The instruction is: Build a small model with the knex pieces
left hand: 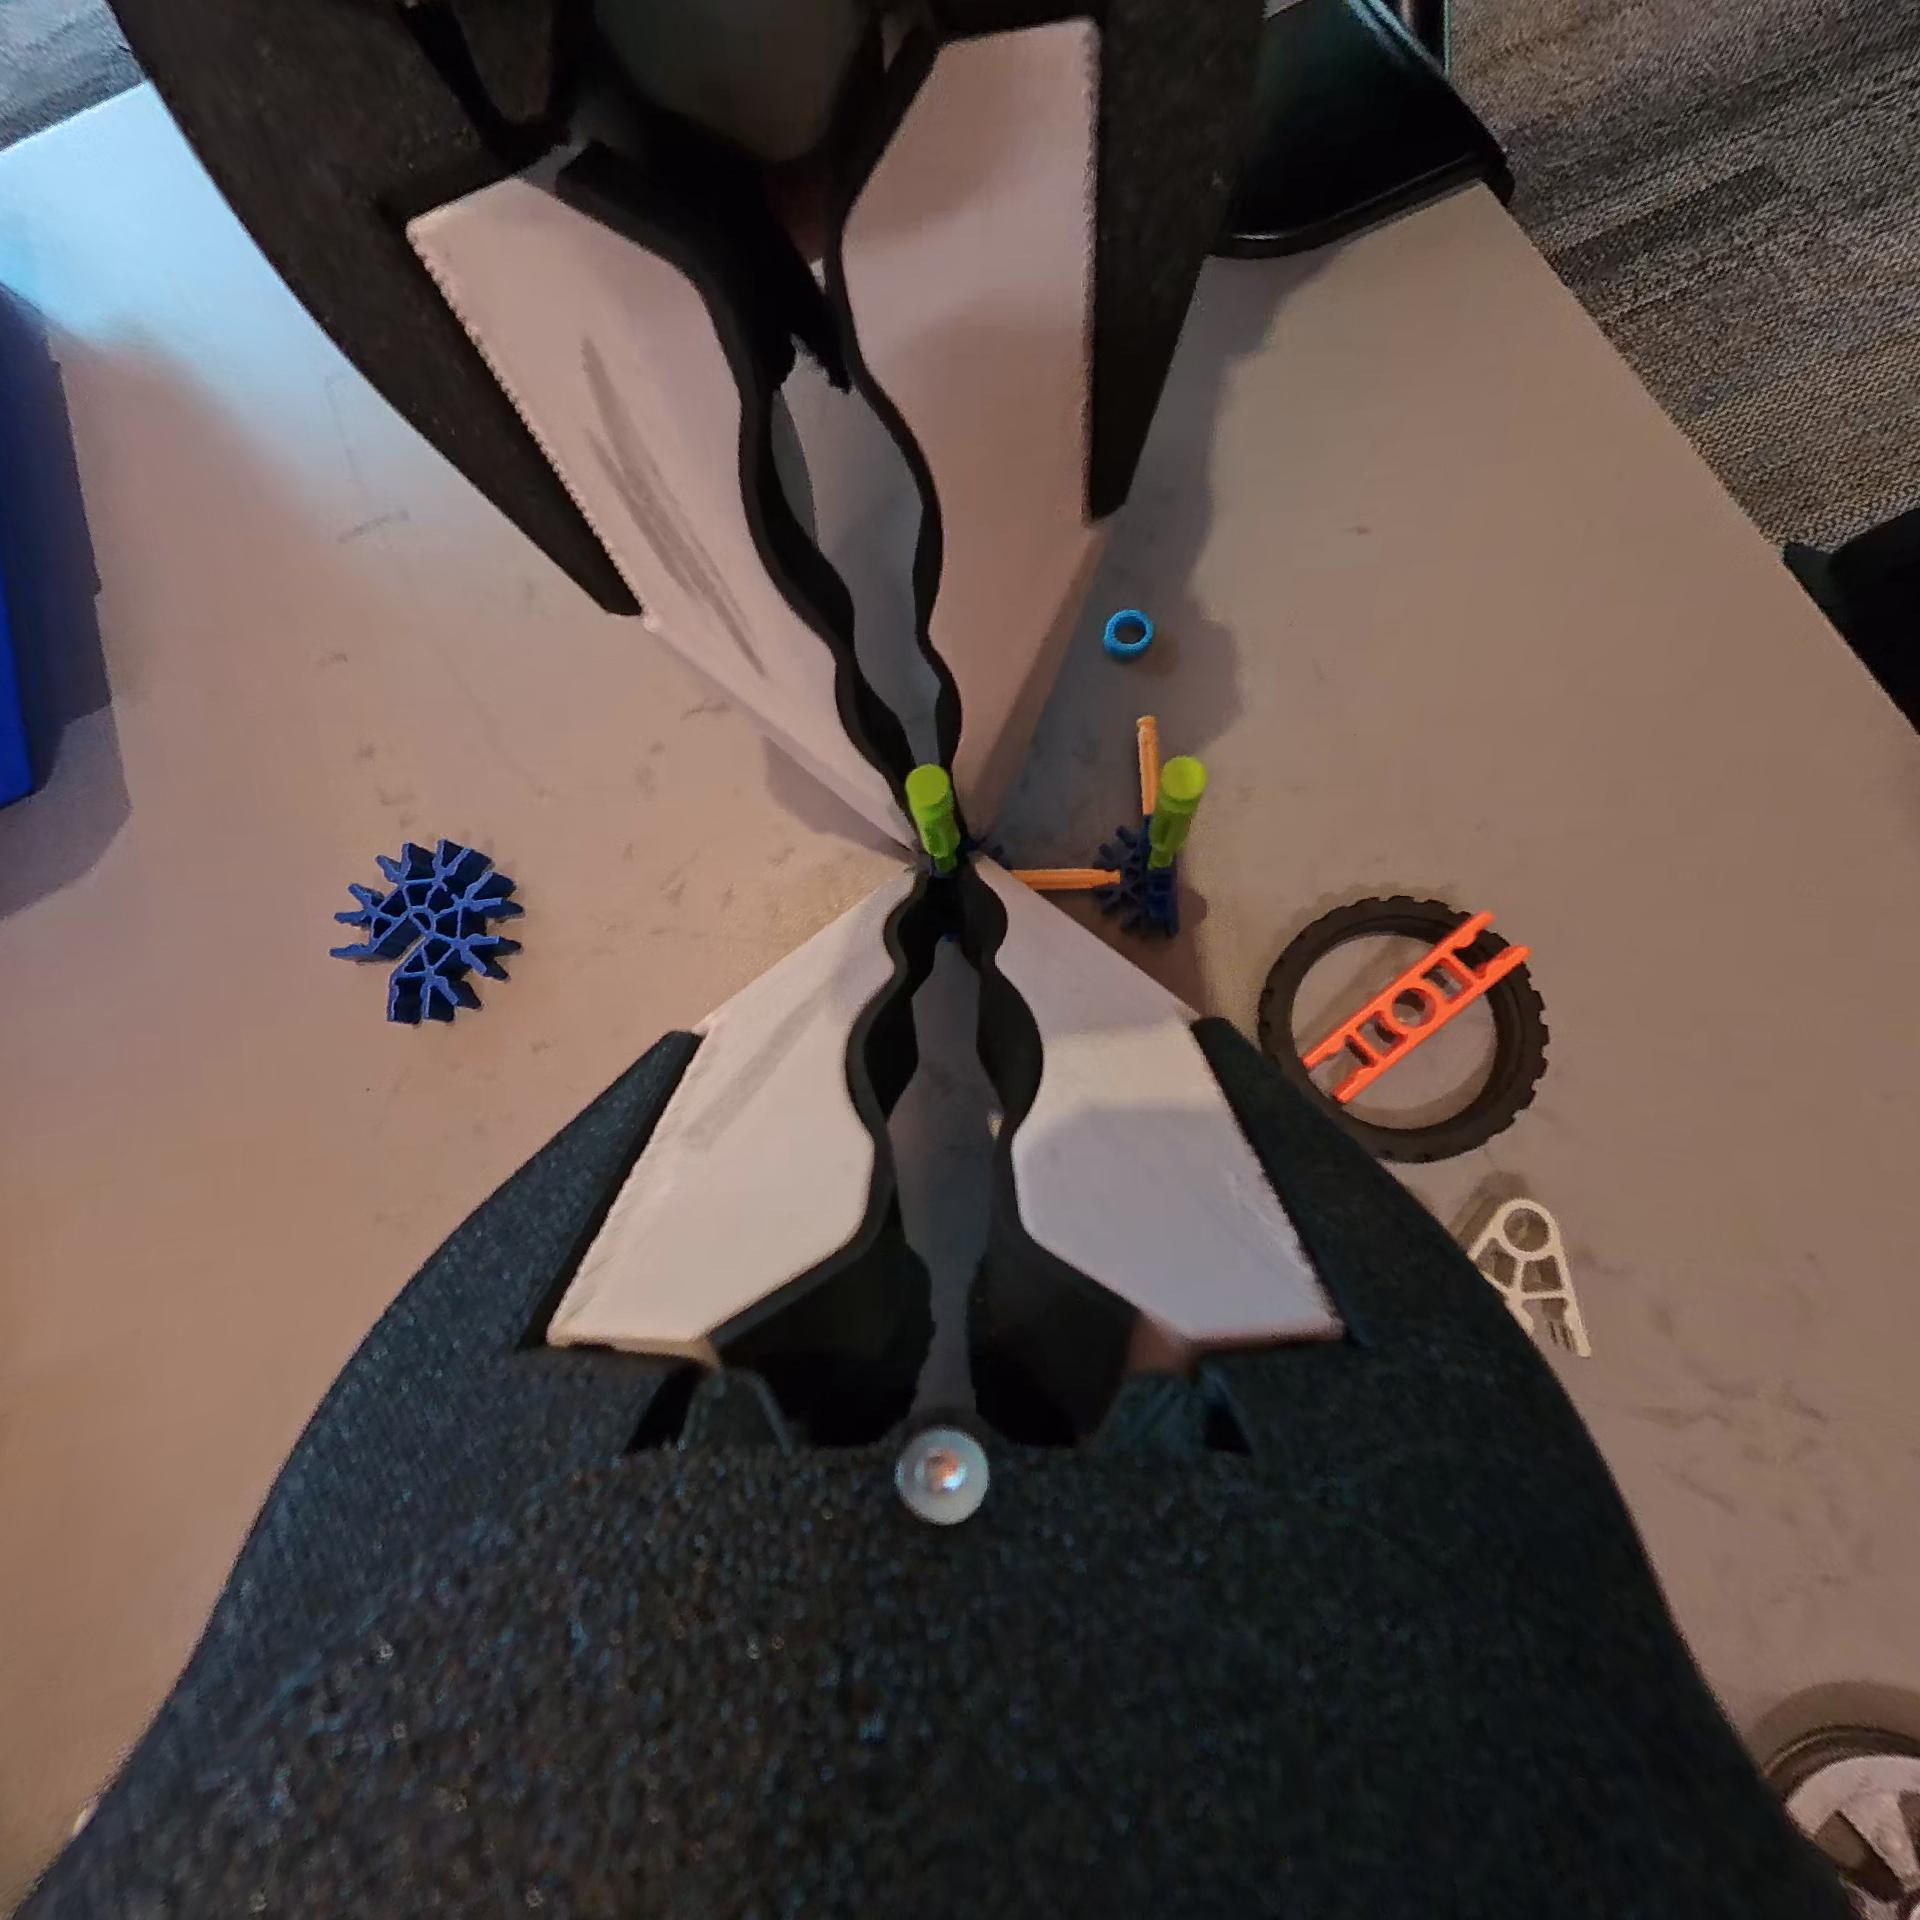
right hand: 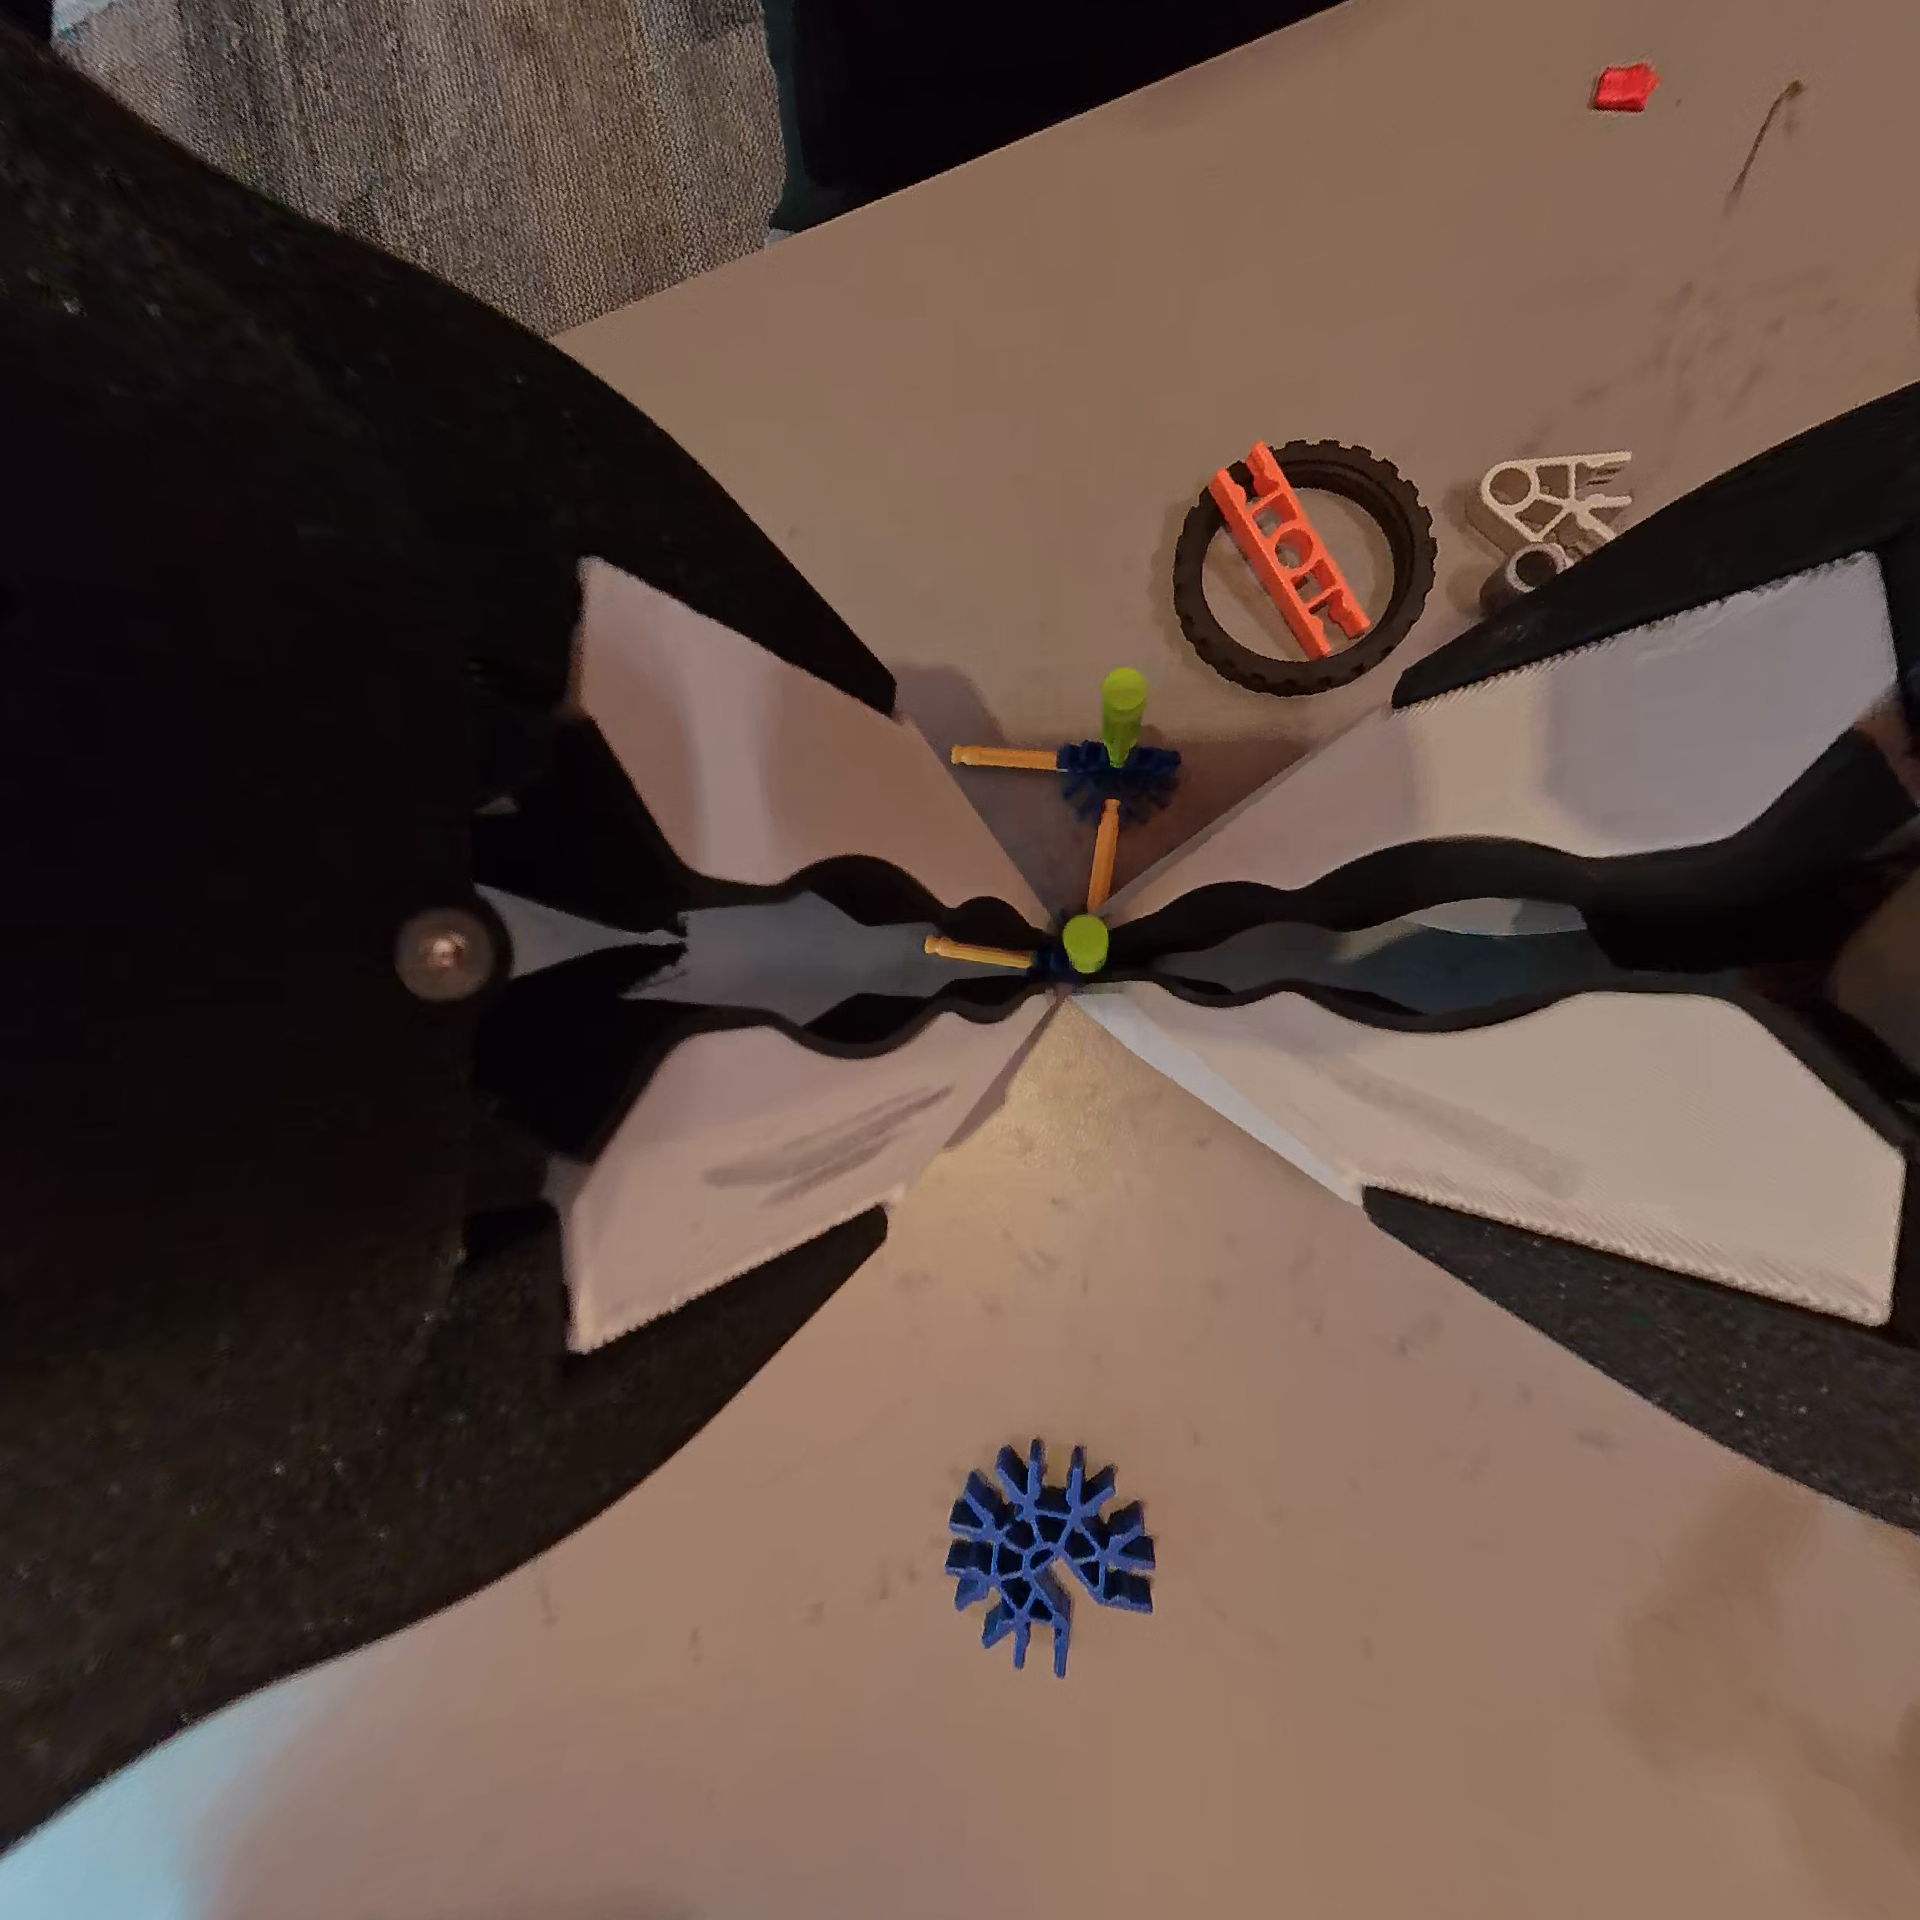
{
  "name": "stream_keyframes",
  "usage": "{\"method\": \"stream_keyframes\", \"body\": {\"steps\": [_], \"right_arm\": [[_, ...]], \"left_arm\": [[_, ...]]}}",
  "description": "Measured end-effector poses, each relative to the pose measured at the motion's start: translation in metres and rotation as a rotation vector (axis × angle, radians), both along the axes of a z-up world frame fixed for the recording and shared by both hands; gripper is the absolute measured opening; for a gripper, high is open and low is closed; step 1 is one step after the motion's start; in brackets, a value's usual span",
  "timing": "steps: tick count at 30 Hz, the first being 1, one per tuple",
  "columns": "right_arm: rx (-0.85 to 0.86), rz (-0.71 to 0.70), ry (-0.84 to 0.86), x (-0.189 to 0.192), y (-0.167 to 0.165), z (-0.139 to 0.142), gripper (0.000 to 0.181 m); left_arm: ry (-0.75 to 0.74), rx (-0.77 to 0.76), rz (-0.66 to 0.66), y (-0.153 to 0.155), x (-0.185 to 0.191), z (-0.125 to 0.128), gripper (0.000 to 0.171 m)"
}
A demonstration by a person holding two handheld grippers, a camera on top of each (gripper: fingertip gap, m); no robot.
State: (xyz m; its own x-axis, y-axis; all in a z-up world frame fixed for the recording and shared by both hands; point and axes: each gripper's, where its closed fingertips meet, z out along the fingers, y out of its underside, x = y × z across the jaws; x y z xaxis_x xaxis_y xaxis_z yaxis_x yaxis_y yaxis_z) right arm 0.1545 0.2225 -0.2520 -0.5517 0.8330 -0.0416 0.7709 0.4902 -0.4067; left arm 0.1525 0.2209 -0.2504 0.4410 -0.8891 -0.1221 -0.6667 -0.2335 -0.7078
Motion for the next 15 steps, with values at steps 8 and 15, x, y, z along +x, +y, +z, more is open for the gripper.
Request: {"method": "stream_keyframes", "body": {"steps": [8,15], "right_arm": [[0.040,0.025,-0.051,-0.0009,-0.0026,-0.0004,0.002],[0.011,0.021,-0.057,-0.0030,-0.0056,-0.0006,0.000]], "left_arm": [[-0.013,0.009,0.012,-0.0009,0.0013,0.0006,0.001],[-0.035,-0.010,0.016,-0.0017,0.0016,0.0013,0.001]]}}
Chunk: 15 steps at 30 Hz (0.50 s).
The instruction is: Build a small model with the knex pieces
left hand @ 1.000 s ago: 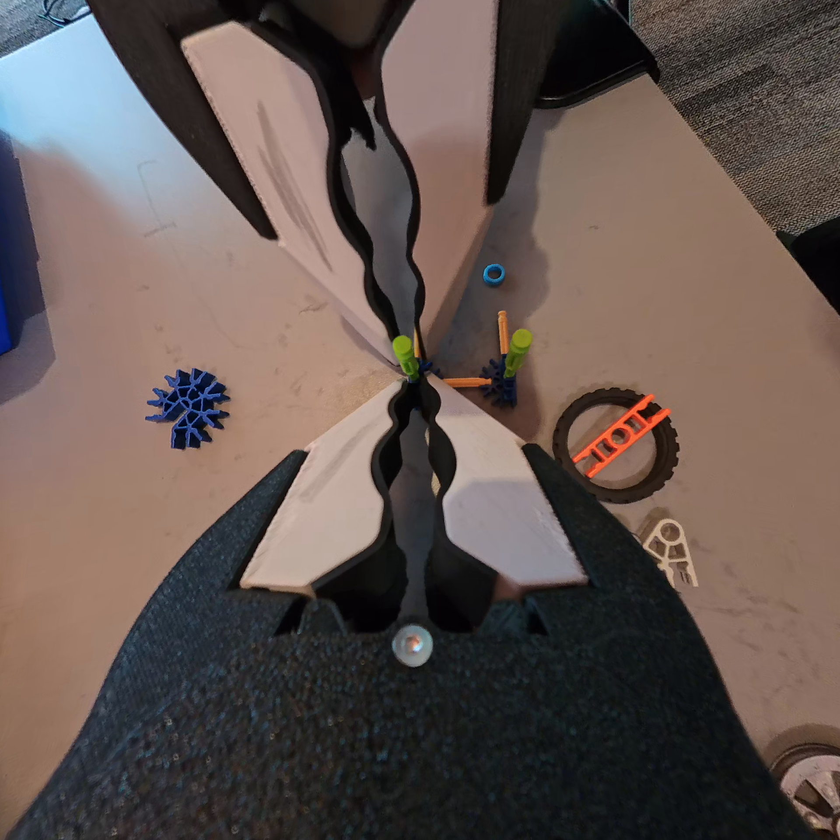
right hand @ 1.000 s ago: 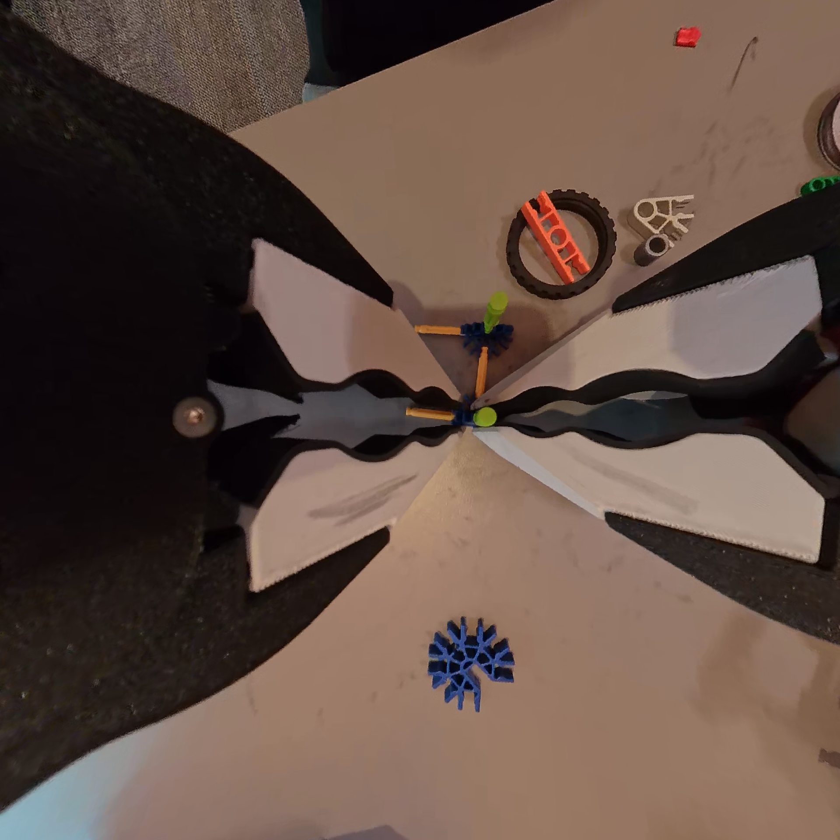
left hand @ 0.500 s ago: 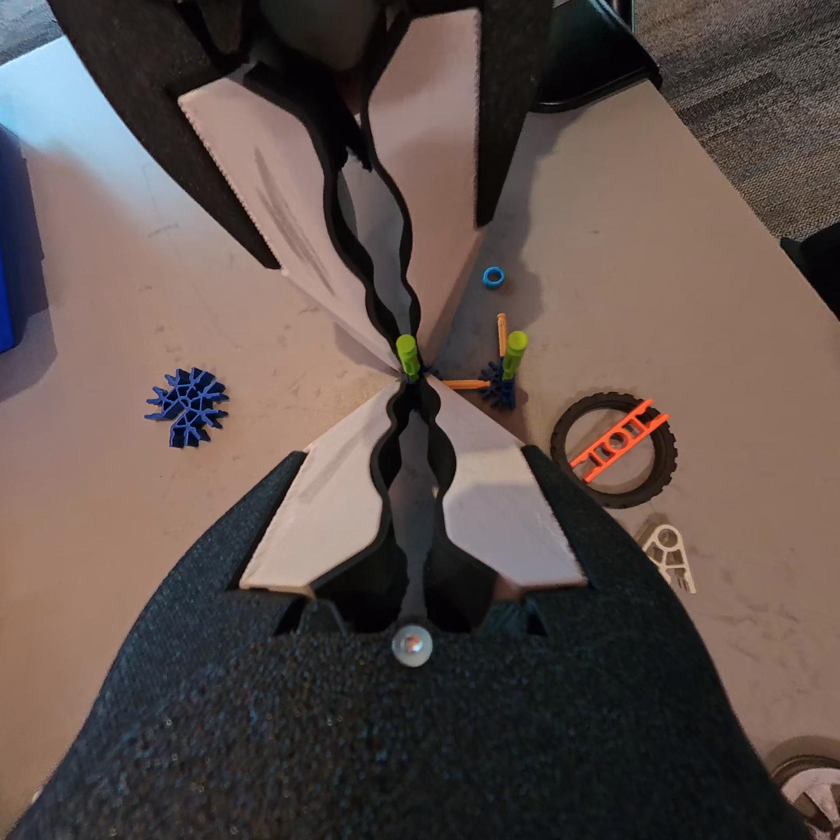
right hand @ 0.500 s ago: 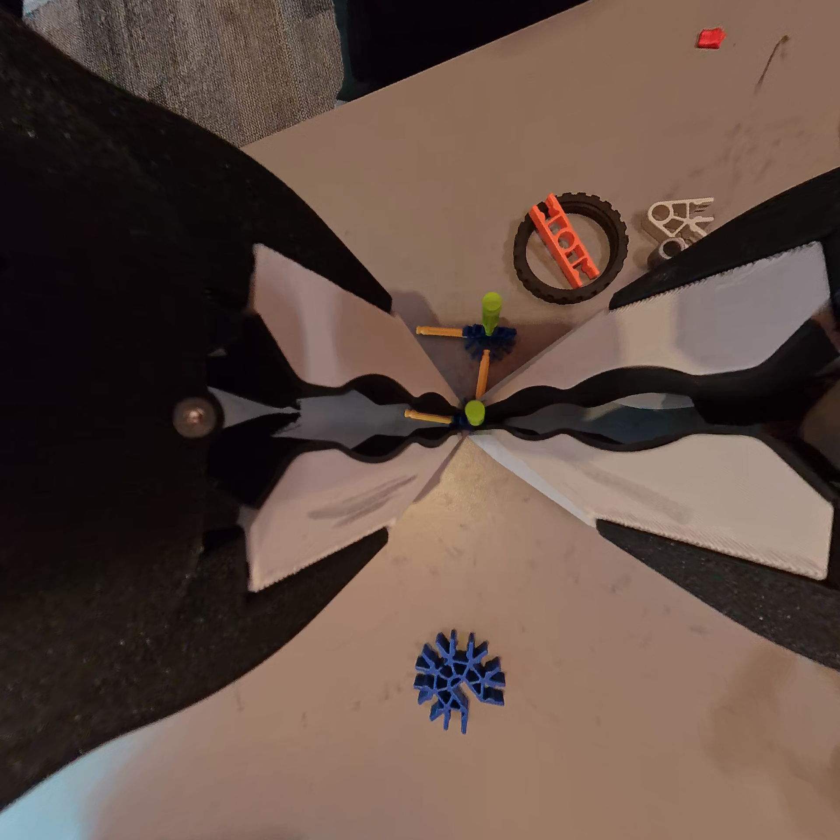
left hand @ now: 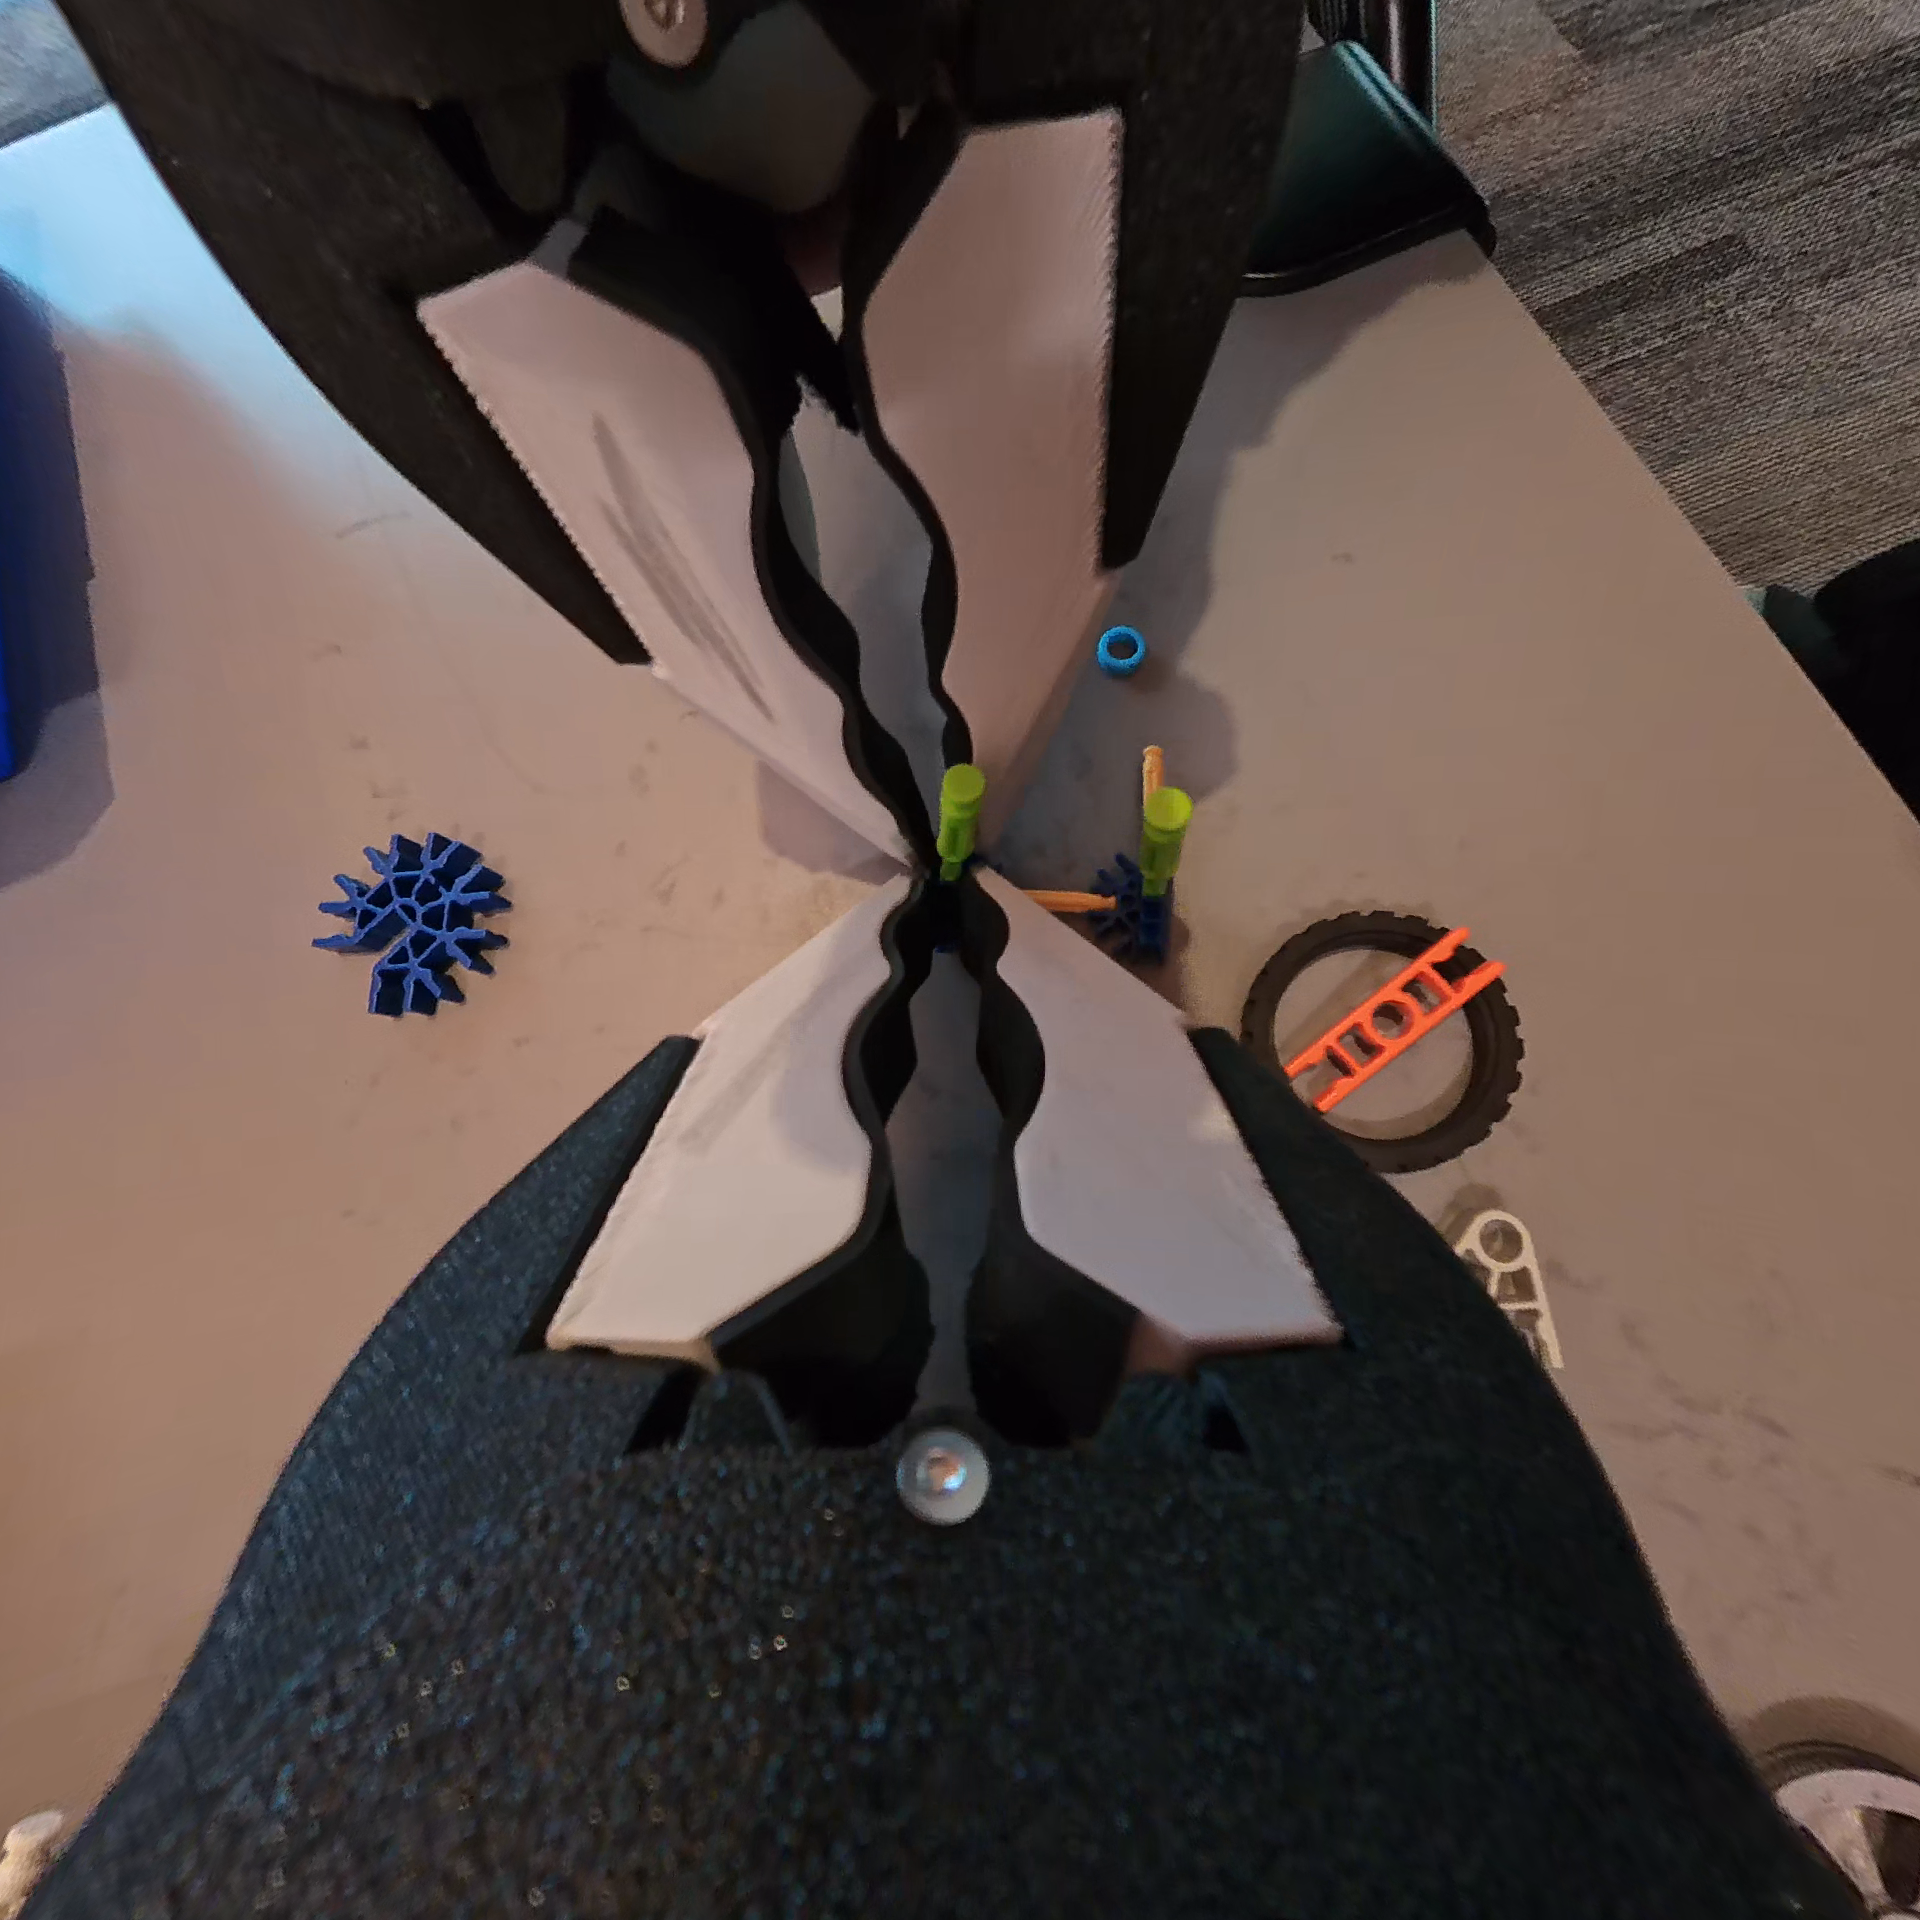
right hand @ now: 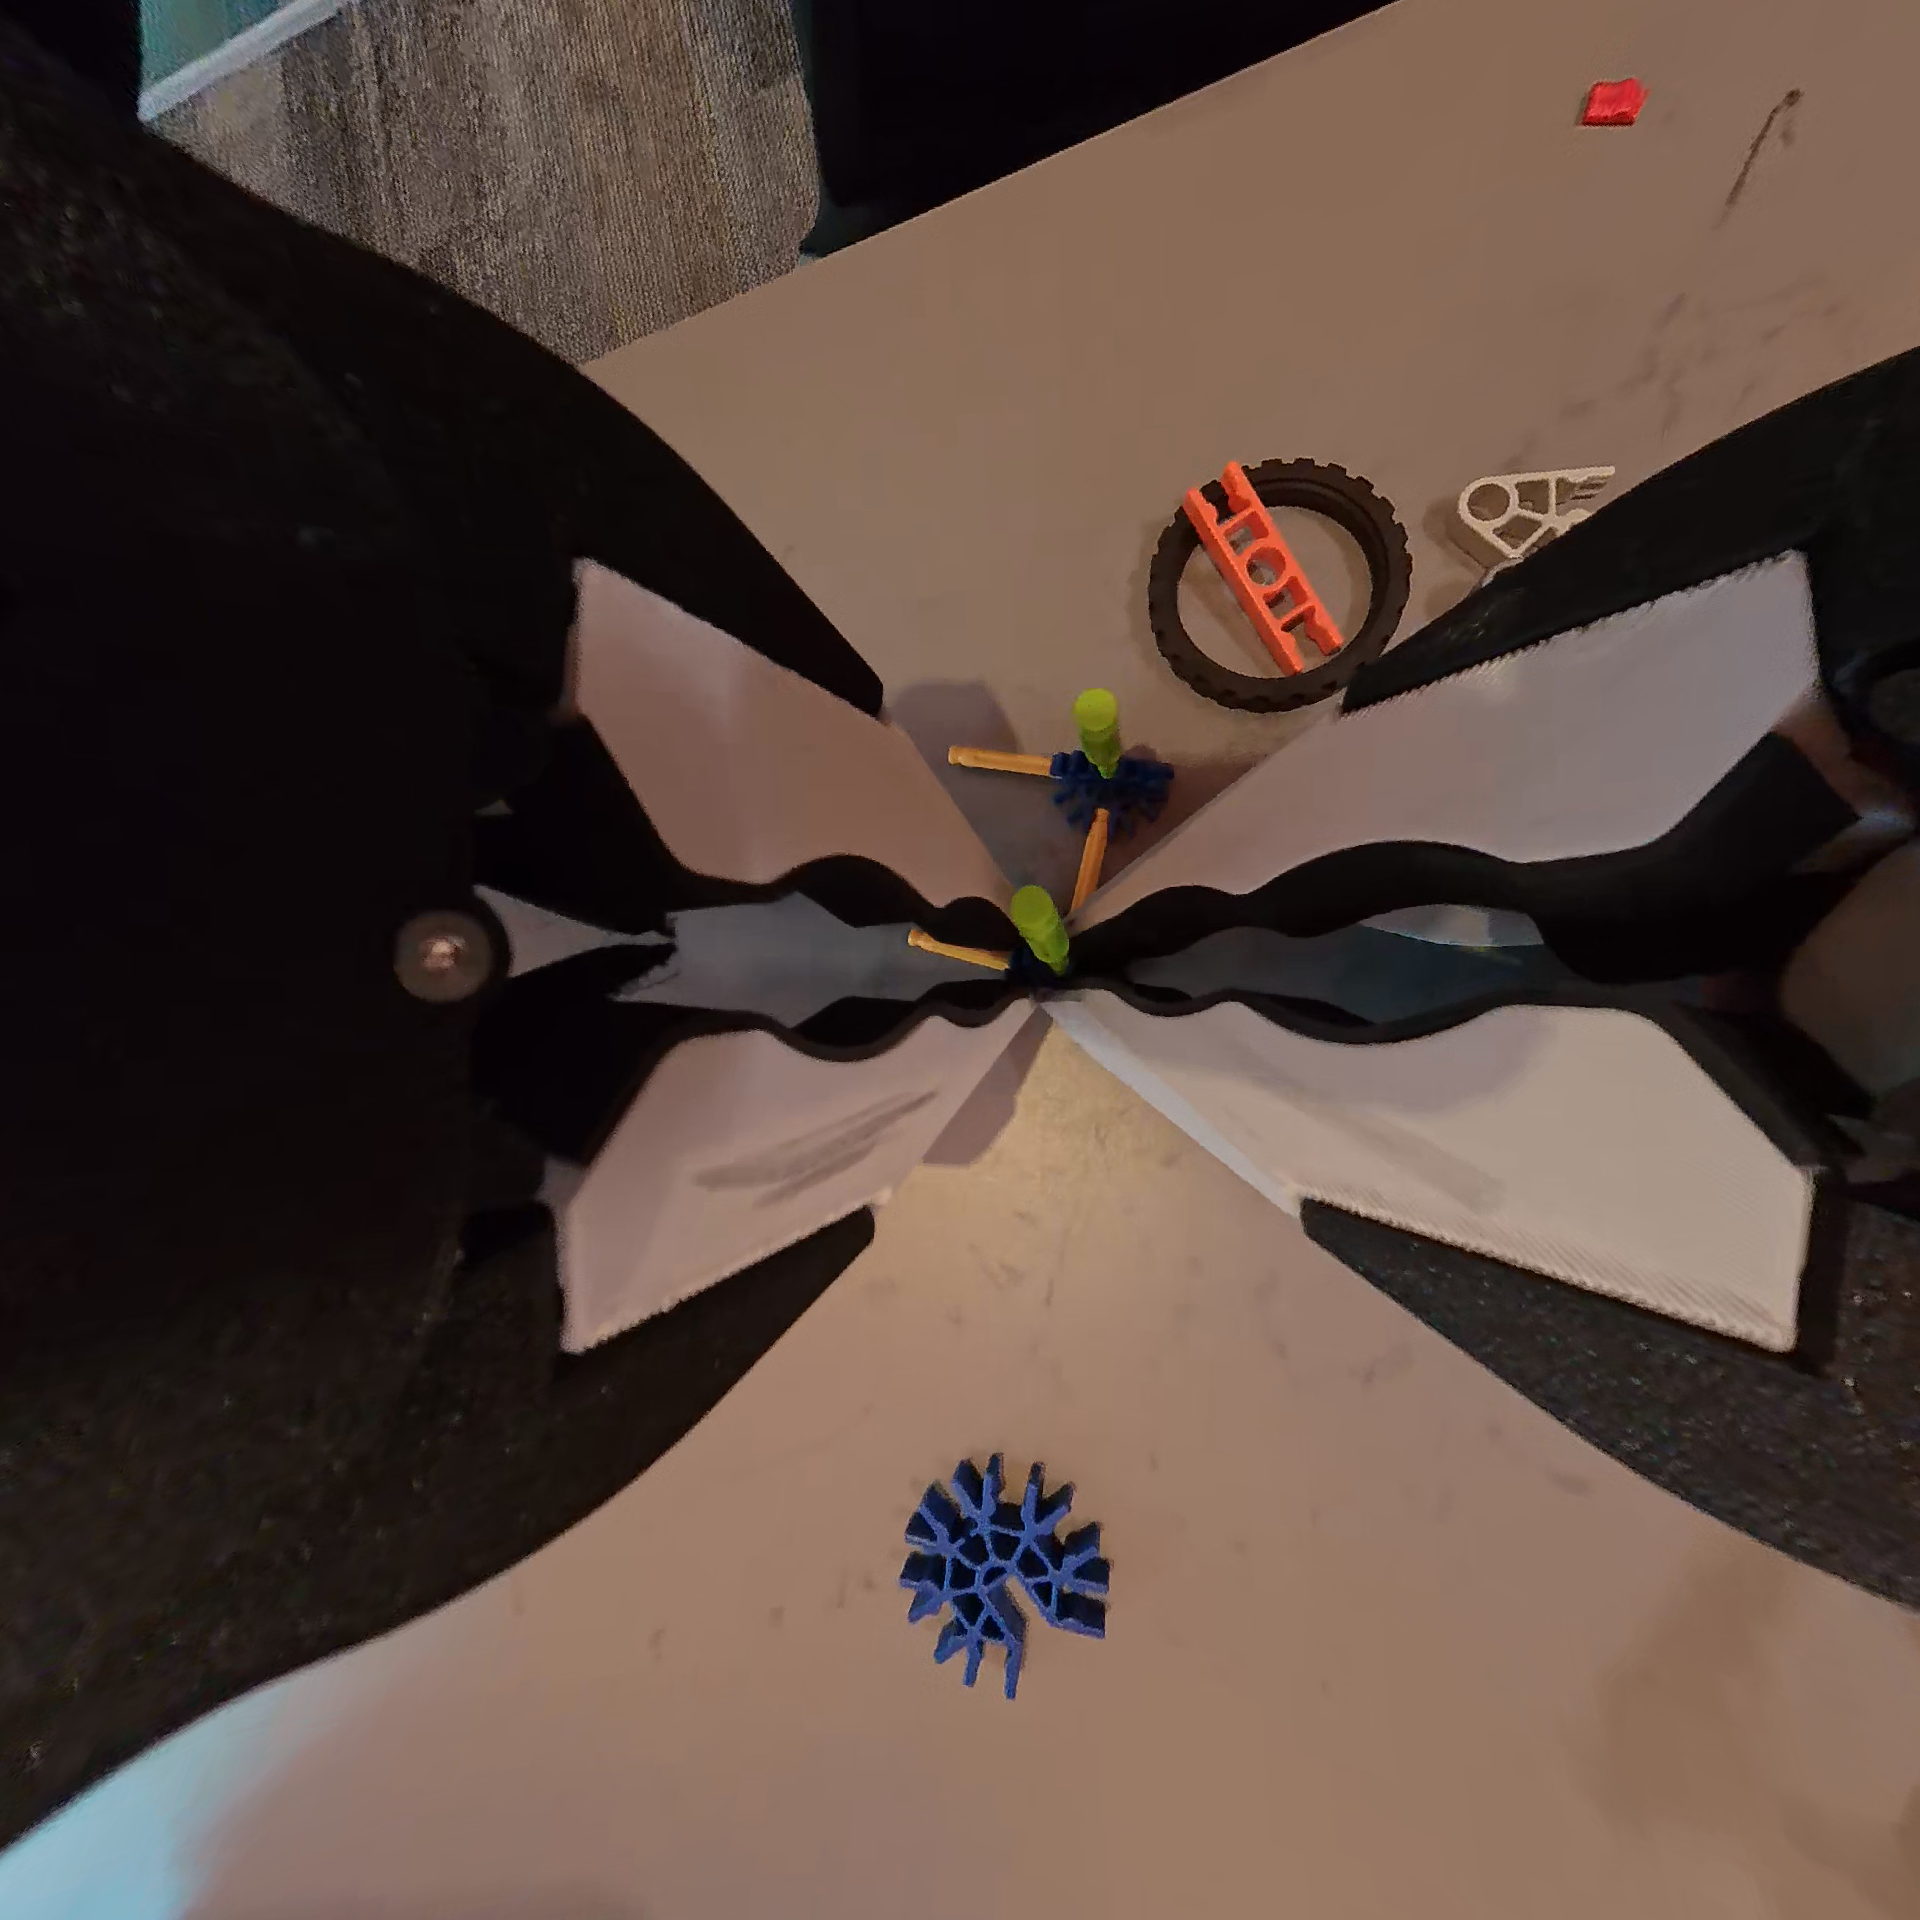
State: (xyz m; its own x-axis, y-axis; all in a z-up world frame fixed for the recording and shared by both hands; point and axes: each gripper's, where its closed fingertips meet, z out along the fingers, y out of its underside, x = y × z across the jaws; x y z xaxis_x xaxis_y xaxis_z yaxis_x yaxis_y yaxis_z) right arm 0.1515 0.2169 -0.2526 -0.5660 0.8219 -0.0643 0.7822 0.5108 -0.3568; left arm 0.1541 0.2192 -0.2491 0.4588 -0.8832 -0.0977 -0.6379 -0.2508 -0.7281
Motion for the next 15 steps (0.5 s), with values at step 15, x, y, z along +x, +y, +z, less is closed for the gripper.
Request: {"method": "stream_keyframes", "body": {"steps": [15], "right_arm": [[0.082,-0.129,0.097,0.013,0.014,-0.002,0.013]], "left_arm": [[0.035,-0.042,-0.022,-0.003,-0.005,-0.001,0.002]]}}
